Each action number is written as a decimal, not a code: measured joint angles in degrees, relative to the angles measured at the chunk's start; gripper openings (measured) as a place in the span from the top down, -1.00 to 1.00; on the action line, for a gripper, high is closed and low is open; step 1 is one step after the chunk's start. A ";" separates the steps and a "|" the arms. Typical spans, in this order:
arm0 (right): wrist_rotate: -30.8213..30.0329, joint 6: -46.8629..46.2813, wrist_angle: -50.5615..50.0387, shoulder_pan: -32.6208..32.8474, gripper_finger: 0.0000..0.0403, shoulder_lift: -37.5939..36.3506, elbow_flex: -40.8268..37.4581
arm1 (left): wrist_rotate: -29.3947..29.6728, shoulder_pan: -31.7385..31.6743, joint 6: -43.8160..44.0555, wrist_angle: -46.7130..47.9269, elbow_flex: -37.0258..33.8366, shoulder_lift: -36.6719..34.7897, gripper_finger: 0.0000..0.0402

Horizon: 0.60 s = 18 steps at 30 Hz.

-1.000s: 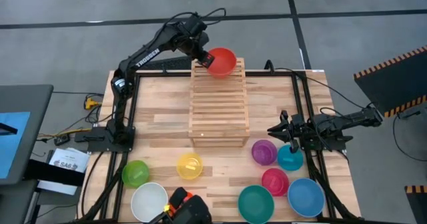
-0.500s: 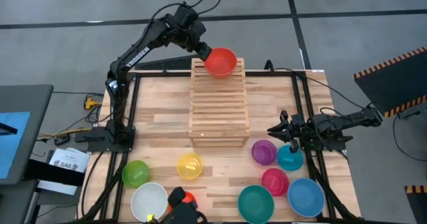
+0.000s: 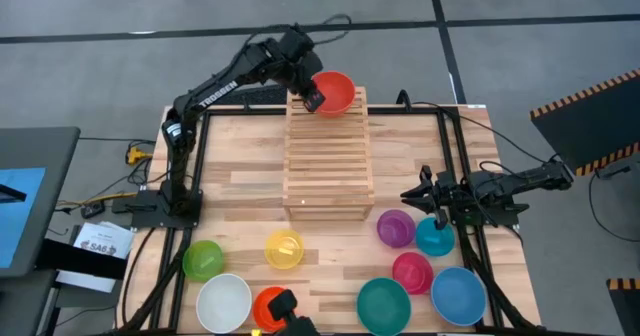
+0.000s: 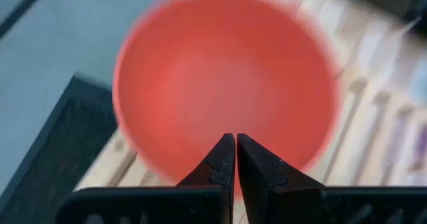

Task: Place and stack bowls onto a shelf
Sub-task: Put the big orange bowl on the shelf

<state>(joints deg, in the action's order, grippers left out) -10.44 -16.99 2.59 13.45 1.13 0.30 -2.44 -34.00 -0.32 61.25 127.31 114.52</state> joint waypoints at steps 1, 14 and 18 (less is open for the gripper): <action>0.00 0.00 0.00 0.00 0.49 -0.01 -0.02 | 0.48 0.00 -0.25 -0.17 -0.68 0.00 1.00; 0.00 -0.02 0.00 0.00 0.49 -0.01 -0.01 | 3.38 0.19 -0.07 -1.24 -2.78 -0.11 1.00; 0.00 -0.01 0.00 0.00 0.49 -0.01 0.00 | 4.87 -0.02 -0.78 2.42 -2.78 -0.11 1.00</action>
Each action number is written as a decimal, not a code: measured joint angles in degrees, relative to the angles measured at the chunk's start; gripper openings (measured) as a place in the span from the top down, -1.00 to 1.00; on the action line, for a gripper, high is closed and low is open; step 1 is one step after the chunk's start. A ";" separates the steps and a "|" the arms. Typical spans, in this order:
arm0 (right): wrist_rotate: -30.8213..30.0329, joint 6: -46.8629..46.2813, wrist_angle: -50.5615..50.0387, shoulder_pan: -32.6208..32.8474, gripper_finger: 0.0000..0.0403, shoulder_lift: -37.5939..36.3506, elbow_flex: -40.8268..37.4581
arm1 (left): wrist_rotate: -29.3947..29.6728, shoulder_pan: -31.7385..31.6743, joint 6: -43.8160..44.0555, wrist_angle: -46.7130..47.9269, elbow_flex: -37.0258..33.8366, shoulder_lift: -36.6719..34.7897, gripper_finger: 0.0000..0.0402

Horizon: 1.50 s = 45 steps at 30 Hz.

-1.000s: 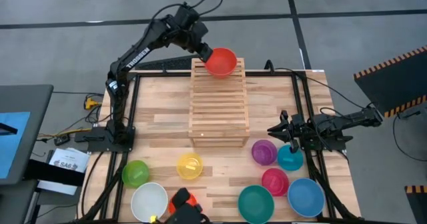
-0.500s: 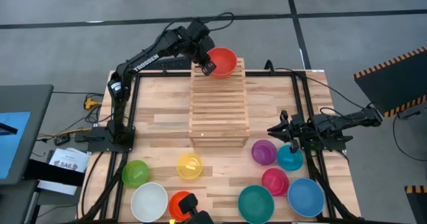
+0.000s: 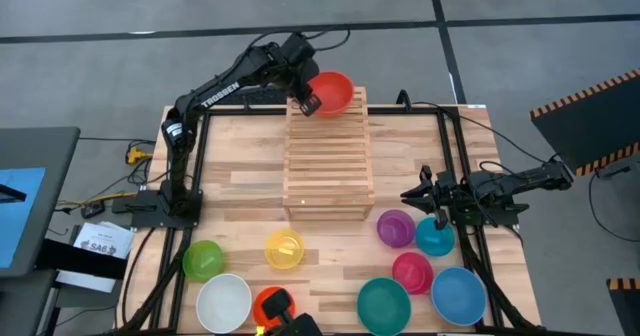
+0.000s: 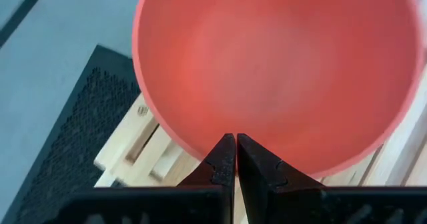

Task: Place and stack bowls onto a shelf
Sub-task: Put the big orange bowl on the shelf, then put the small purple bowl on the shelf

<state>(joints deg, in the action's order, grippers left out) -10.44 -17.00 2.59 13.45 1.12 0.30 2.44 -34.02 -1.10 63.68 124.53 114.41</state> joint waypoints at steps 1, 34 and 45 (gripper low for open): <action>0.00 -0.01 0.00 0.00 0.49 0.01 0.00 | 0.34 0.00 -0.55 0.52 0.00 0.00 1.00; 0.00 -0.01 0.00 0.00 0.49 -0.01 0.00 | -6.73 2.73 1.41 -6.89 -6.31 -17.28 1.00; 0.00 -0.01 0.00 0.00 0.49 0.01 0.00 | -9.02 18.46 13.87 -62.07 -66.24 -55.89 1.00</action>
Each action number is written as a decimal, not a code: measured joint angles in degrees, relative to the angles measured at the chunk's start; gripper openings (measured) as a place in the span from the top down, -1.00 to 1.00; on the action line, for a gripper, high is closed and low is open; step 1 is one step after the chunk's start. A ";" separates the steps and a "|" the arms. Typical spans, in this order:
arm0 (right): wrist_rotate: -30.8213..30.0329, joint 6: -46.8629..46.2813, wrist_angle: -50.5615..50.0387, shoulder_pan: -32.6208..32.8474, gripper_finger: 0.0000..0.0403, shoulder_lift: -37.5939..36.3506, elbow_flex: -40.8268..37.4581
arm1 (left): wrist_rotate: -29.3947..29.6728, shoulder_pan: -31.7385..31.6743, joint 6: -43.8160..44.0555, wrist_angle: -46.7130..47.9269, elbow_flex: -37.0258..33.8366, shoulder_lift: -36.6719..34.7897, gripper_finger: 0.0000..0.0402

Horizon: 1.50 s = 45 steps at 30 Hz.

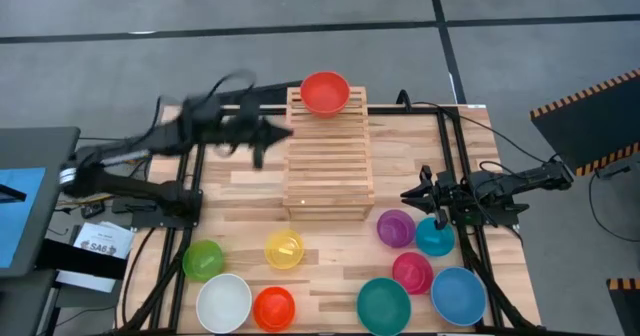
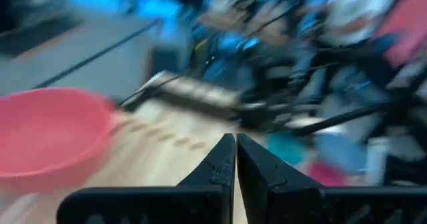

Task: Place and stack bowls onto a shelf
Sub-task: Put the small purple bowl on the shelf

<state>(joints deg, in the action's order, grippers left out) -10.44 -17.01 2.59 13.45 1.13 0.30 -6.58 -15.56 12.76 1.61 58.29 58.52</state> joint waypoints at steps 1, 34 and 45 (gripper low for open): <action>0.00 0.02 0.00 0.00 0.49 -0.02 0.00 | 0.63 1.54 0.65 -4.92 -3.92 -2.52 1.00; -15.88 3.72 44.49 -0.15 0.49 26.91 17.38 | 10.33 10.43 0.97 -11.64 -19.92 -20.71 1.00; -26.35 -8.17 7.47 -0.71 0.41 27.41 32.35 | 10.29 10.43 3.22 -9.84 -19.92 -20.70 1.00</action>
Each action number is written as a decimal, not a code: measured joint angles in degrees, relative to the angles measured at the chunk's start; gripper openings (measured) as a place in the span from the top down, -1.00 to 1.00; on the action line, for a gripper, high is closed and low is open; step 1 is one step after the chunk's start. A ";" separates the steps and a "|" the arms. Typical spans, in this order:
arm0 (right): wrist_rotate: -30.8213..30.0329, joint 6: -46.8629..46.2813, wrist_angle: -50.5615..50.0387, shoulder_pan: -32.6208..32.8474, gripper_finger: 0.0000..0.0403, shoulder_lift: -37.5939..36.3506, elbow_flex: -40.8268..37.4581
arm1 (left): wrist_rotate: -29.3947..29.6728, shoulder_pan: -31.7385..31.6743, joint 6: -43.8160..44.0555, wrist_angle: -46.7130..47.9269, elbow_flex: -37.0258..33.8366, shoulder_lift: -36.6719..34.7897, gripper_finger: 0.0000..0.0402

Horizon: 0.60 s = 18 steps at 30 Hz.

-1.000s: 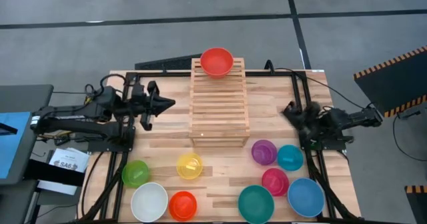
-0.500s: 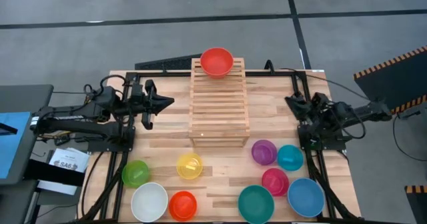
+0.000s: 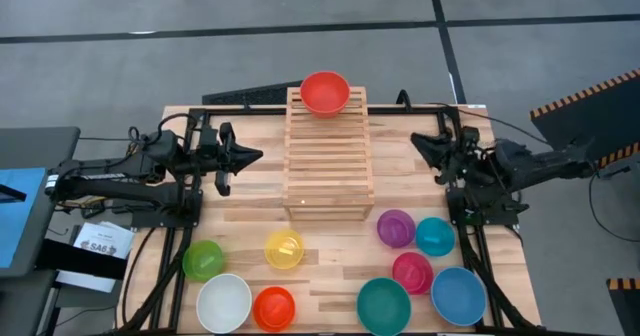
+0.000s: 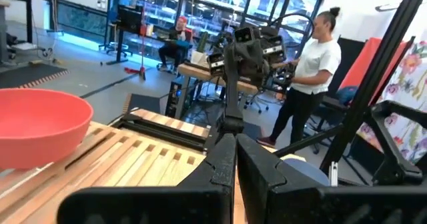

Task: Place and stack bowls onto a shelf
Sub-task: Put the small purple bowl on the shelf

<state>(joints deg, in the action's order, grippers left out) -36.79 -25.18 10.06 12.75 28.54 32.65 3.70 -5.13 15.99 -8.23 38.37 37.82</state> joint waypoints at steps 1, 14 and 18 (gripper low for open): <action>0.61 -5.09 -10.97 0.21 0.36 -0.55 2.77 | 0.00 0.00 0.56 0.00 0.00 0.00 1.00; 23.78 -43.19 -57.57 4.90 -0.22 18.60 6.12 | 0.00 0.00 4.74 -0.26 0.00 0.00 1.00; 24.95 -44.38 -59.60 4.97 -0.19 26.76 6.05 | 0.04 0.00 4.77 -0.26 0.00 0.00 1.00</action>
<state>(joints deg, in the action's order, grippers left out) -11.84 -69.56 -49.54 17.72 55.30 38.70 3.75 -5.13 20.75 -8.49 38.37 37.82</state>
